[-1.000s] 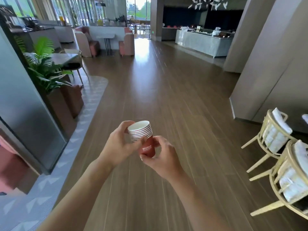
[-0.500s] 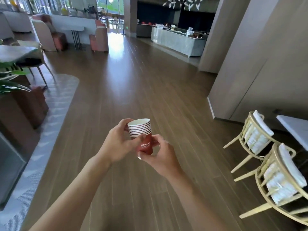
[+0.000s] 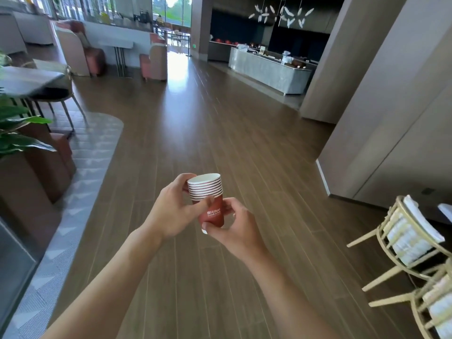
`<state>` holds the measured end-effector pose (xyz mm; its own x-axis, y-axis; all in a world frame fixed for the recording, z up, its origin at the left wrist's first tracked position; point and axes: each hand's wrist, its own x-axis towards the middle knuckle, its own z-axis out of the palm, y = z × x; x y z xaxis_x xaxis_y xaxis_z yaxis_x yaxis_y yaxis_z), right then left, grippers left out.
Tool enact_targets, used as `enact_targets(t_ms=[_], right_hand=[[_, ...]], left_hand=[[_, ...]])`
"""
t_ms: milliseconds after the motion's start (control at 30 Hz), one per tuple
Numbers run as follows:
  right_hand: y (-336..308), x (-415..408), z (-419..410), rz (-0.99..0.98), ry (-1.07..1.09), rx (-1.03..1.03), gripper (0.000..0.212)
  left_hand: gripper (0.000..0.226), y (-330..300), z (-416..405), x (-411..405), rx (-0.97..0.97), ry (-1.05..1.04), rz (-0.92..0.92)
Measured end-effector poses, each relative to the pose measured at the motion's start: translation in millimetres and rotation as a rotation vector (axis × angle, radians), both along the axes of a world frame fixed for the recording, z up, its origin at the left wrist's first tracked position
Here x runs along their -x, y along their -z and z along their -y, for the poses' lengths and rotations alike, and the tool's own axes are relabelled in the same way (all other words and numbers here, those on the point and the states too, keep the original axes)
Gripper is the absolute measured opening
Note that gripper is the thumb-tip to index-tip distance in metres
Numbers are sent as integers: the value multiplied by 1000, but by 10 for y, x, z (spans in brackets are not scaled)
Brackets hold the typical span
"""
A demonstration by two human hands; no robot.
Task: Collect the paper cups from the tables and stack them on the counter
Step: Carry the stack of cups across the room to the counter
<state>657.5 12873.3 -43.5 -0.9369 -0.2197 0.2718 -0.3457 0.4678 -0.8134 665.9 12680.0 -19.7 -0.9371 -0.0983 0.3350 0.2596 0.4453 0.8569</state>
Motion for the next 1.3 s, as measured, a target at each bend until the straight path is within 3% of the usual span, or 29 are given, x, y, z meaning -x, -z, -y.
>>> enact_targets(t_ms=[567, 833, 1300], right_hand=[[82, 1377, 958, -28, -195, -24, 45], [151, 2762, 761, -78, -218, -3, 46], [245, 4586, -144, -94, -132, 87, 52]], left_hand=[[47, 161, 927, 1010, -16, -199, -24], [67, 33, 649, 2218, 2, -204, -22], [67, -99, -263, 4255, 75, -133, 51]])
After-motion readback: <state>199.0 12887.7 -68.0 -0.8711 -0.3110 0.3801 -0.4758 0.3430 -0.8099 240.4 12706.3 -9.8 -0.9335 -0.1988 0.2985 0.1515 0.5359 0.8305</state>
